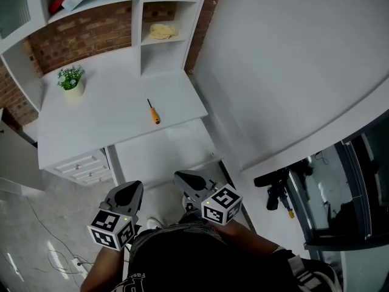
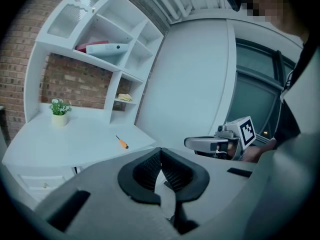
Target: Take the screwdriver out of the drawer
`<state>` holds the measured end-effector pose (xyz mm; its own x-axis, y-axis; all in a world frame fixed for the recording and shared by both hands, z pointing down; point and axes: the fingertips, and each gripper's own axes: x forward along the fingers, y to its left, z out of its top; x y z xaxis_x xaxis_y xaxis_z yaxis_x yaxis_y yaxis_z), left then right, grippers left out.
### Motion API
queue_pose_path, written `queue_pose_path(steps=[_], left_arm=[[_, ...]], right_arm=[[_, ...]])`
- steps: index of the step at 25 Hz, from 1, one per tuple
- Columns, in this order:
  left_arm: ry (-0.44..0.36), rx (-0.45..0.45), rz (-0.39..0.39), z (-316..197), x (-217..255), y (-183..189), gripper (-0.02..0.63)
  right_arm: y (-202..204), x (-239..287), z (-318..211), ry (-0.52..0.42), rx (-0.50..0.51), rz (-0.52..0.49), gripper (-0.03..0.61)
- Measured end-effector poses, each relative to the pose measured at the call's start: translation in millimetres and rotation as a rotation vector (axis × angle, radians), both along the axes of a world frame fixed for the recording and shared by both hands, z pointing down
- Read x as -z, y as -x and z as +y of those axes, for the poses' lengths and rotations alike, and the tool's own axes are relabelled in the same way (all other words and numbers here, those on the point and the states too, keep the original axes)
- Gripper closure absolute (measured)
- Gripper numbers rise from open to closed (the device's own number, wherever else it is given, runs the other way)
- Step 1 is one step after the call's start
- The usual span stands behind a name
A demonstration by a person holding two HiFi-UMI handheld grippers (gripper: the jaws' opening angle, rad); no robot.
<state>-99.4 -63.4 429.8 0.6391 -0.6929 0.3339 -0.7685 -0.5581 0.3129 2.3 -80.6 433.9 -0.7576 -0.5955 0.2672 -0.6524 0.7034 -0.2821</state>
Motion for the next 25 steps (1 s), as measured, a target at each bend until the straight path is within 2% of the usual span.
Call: queue_pose_path(steps=[7, 14, 25], left_arm=[[-0.006, 0.066, -0.007, 2, 4, -3, 0.598], [-0.034, 0.118, 0.000, -2, 13, -28, 0.598], [-0.017, 0.164, -0.001, -2, 9, -42, 0.598]], right_arm=[[-13, 7, -10, -0.026, 0.041, 0.027, 0.572], [-38, 12, -15, -0.031, 0.101, 0.048, 0.572], [-48, 5, -19, -0.018, 0.153, 0.055, 0.572]])
